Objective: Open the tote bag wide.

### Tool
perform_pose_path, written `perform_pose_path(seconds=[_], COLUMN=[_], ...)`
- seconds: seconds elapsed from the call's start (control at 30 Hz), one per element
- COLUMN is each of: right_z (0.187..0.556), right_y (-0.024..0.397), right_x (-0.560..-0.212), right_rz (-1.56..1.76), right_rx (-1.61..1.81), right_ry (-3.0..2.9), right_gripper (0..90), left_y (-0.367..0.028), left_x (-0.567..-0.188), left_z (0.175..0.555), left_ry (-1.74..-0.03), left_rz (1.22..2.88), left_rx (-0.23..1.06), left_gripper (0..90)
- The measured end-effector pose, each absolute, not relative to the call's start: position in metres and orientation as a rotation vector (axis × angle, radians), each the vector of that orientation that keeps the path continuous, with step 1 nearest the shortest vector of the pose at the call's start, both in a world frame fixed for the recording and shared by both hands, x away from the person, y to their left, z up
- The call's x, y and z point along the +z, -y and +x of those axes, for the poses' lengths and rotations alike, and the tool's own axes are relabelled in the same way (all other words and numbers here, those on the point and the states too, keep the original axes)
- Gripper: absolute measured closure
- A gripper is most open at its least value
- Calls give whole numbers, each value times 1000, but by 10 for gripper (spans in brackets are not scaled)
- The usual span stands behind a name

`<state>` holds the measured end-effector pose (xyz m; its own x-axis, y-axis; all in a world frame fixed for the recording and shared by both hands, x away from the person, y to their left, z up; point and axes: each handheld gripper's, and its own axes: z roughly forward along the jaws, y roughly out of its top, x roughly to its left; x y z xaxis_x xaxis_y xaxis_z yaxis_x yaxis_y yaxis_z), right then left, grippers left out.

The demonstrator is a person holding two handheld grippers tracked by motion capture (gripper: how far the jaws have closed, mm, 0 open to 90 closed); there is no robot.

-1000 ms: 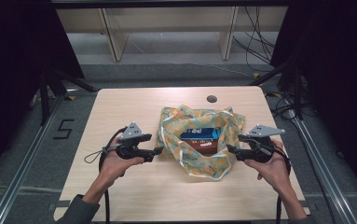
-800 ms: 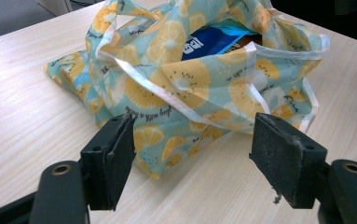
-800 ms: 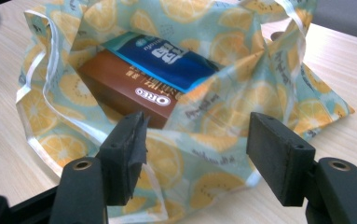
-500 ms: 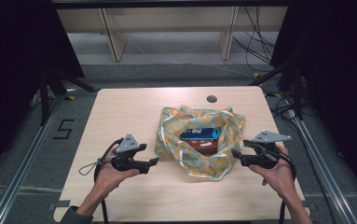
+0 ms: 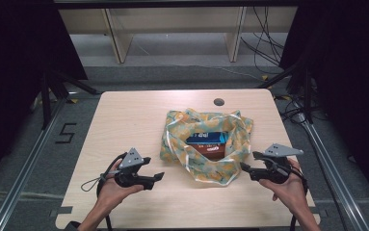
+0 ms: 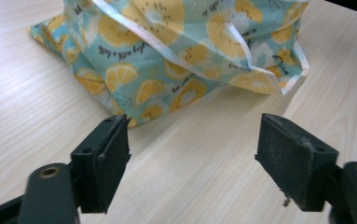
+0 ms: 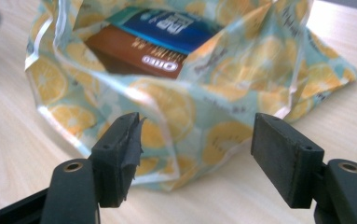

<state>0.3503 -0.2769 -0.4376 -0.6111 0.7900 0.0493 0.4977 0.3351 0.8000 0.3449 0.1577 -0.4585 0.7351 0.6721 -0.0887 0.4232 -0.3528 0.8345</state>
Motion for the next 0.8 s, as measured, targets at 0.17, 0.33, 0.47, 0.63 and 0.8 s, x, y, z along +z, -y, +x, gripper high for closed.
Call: perform_pose_path(seconds=[0.17,0.33,0.47,0.63,0.8], right_z=[342,333,330,325,322], right_y=[277,277,277,276,278], right_x=[-443,-446,-450,-454,-459], right_rz=[1133,1150,1136,1149,1108], right_rx=[1173,1190,1183,1178,1155], right_ry=[-2242,-2246,-2253,-2263,-2277], right_gripper=[303,296,295,292,289], left_y=[-160,-160,-160,-159,-160], left_x=[-464,-470,-474,-478,-482], left_z=[339,335,334,330,325], left_ry=[-834,-843,-832,-838,-852], left_rz=[2000,2000,2032,2025,2009], left_rx=[327,331,336,339,340], left_gripper=[223,220,220,220,219])
